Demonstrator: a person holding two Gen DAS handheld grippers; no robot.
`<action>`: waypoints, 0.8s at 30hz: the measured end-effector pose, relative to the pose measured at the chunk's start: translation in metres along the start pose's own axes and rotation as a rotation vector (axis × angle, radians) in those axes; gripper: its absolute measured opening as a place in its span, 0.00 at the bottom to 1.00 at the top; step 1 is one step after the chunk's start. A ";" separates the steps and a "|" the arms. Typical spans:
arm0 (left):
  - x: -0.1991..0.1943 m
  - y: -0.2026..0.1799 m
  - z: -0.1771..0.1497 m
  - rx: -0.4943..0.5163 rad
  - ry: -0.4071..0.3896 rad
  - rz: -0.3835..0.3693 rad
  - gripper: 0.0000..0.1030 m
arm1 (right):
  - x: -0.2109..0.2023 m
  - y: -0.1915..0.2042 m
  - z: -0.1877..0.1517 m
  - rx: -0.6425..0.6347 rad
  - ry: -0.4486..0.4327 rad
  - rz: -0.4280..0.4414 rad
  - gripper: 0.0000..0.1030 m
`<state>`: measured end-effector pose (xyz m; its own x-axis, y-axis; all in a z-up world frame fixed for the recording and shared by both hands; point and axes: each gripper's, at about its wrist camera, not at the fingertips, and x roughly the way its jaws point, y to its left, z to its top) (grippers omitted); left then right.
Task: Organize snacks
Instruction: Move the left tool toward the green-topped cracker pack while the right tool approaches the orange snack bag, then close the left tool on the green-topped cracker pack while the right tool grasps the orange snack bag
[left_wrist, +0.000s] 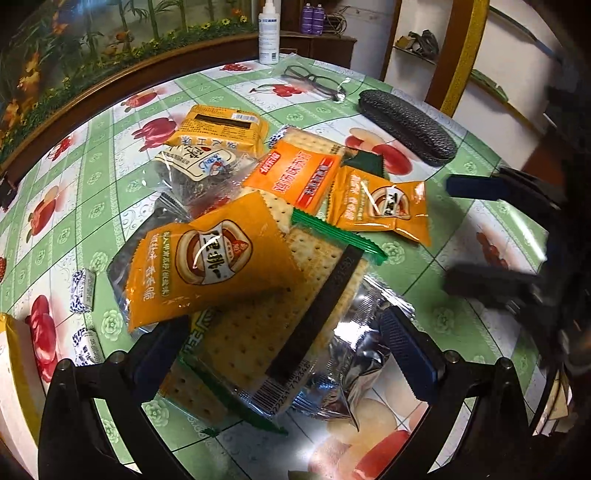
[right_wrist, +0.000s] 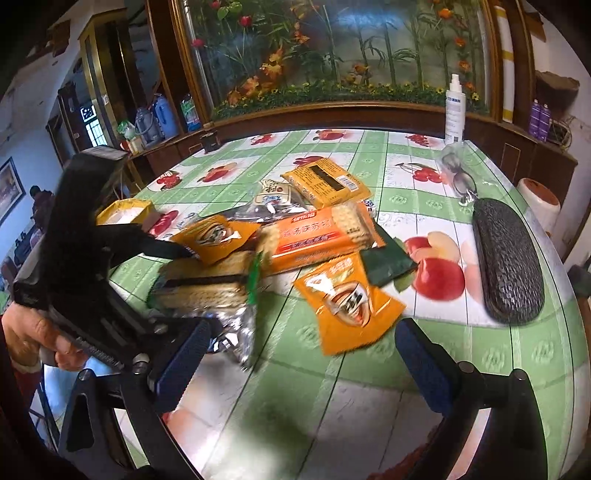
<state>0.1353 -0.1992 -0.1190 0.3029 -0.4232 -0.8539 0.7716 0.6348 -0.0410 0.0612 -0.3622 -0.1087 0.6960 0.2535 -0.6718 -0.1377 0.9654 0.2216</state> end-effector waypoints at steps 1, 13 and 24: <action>-0.001 0.000 0.000 0.001 -0.002 -0.021 1.00 | 0.008 -0.003 0.004 0.004 0.019 0.019 0.87; 0.021 -0.004 0.027 0.104 0.066 -0.058 1.00 | 0.048 -0.031 0.019 0.007 0.128 0.000 0.66; 0.001 0.018 0.003 -0.031 0.069 -0.170 0.47 | 0.037 -0.032 0.005 0.035 0.124 0.046 0.42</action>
<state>0.1514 -0.1903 -0.1186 0.1293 -0.4815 -0.8669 0.7905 0.5779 -0.2031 0.0951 -0.3839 -0.1367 0.5970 0.3052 -0.7419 -0.1412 0.9504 0.2773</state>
